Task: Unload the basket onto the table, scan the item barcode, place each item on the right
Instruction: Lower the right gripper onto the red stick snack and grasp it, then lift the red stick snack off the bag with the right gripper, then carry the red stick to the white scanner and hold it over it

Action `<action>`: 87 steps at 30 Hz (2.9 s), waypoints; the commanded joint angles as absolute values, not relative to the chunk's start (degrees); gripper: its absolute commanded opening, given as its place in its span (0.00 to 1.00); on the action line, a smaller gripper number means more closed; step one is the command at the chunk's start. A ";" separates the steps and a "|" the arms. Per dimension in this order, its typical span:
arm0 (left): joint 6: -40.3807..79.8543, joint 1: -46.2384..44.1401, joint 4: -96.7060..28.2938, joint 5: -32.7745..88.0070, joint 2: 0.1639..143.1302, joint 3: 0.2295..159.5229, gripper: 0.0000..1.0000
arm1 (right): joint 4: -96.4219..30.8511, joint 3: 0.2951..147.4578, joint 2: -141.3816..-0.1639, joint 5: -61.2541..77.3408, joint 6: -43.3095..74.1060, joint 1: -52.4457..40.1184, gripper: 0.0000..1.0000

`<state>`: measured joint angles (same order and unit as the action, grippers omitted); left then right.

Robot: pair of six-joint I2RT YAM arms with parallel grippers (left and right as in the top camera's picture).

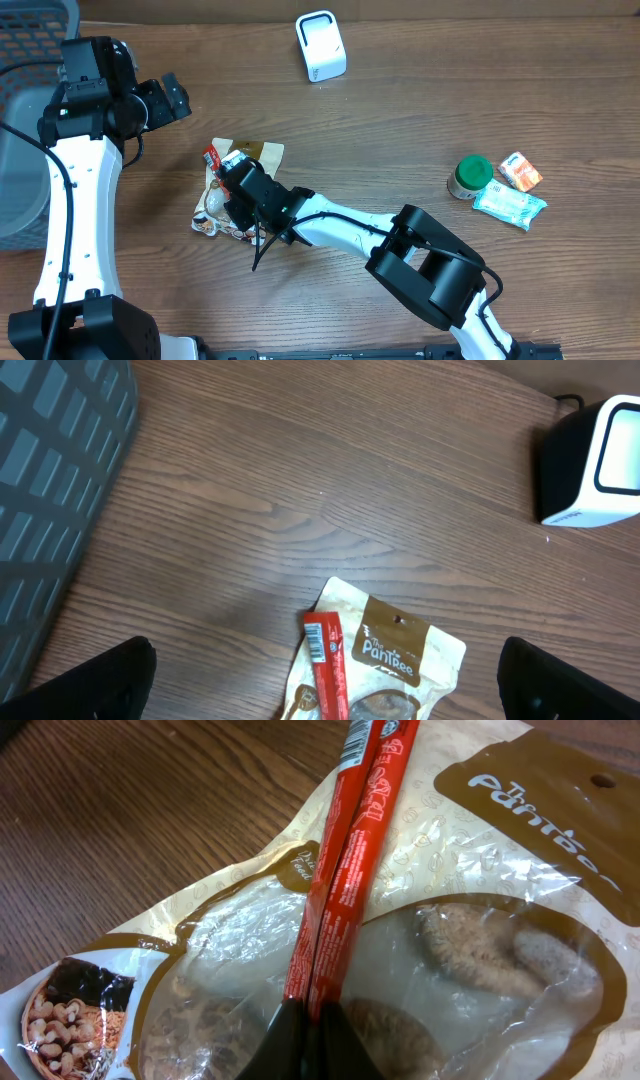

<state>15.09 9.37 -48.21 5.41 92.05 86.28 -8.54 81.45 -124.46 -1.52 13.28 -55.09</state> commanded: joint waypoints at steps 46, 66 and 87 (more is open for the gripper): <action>15.86 8.86 -48.16 5.80 91.50 87.42 1.00 | -80.47 82.94 -96.12 31.64 -49.82 -26.61 0.04; 15.86 8.86 -48.14 5.80 91.50 87.42 1.00 | -71.57 82.91 -96.12 13.39 -31.24 -26.61 0.04; 15.86 8.86 -48.16 5.80 91.50 87.42 1.00 | -36.88 85.52 -97.56 -19.27 -35.92 -26.61 0.03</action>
<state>15.11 9.37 -48.21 5.43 92.05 86.28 -39.05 83.37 -96.90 -12.23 -30.48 -26.70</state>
